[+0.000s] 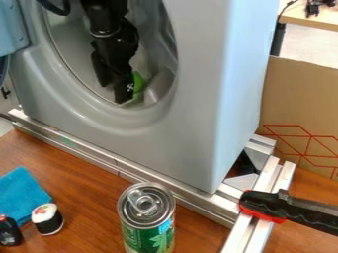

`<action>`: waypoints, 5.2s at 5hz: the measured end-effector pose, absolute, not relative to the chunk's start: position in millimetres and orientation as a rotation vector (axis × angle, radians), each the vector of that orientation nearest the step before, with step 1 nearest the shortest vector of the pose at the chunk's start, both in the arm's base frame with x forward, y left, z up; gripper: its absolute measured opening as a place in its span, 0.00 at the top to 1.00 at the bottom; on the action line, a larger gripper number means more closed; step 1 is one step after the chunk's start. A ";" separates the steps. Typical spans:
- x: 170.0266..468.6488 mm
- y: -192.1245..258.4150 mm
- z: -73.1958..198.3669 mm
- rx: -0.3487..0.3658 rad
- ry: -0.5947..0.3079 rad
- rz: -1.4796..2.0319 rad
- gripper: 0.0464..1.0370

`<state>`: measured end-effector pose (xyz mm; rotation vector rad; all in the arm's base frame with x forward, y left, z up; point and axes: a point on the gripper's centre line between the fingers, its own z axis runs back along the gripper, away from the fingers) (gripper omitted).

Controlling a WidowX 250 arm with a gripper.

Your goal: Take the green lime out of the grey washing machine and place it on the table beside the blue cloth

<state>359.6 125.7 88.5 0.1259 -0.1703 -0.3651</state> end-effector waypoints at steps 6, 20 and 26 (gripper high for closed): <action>391.5 132.3 85.2 0.021 -0.485 -0.301 0.30; 240.7 131.1 -24.0 -0.249 0.229 -0.122 0.06; 227.5 137.6 83.7 0.014 0.207 -0.062 0.04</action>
